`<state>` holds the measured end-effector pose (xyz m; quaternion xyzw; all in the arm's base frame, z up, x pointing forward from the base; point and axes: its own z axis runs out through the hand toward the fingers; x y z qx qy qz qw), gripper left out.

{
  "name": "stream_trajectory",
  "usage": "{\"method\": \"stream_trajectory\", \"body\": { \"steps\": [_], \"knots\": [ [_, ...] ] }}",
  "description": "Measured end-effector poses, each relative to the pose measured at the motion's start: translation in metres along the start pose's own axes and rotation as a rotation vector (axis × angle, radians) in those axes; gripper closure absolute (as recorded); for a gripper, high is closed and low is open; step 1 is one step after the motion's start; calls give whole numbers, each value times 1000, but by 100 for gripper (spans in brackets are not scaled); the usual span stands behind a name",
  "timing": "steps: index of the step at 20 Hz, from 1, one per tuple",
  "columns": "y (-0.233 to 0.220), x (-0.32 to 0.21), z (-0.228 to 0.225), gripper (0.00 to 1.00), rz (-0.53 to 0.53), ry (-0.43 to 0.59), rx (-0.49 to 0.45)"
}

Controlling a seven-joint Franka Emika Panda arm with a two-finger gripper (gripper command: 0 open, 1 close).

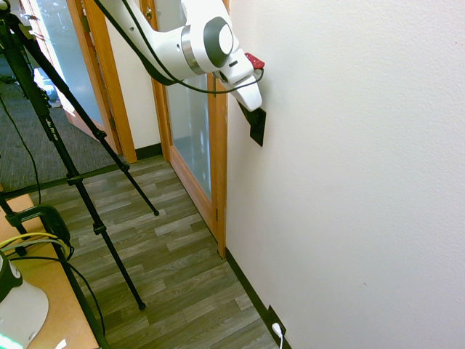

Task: Turn off the light

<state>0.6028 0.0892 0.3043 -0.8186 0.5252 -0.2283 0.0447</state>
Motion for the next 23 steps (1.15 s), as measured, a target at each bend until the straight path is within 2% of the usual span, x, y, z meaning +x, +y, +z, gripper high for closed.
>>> {"method": "stream_trajectory", "body": {
  "steps": [3,8,13,18,23],
  "knots": [
    [3,-3,11,100,2,-7,0],
    [2,2,4,100,21,2,36],
    [24,6,-35,100,45,21,65],
    [59,-1,-74,100,71,9,48],
    [77,-14,-89,100,68,-56,9]
  ]
}}
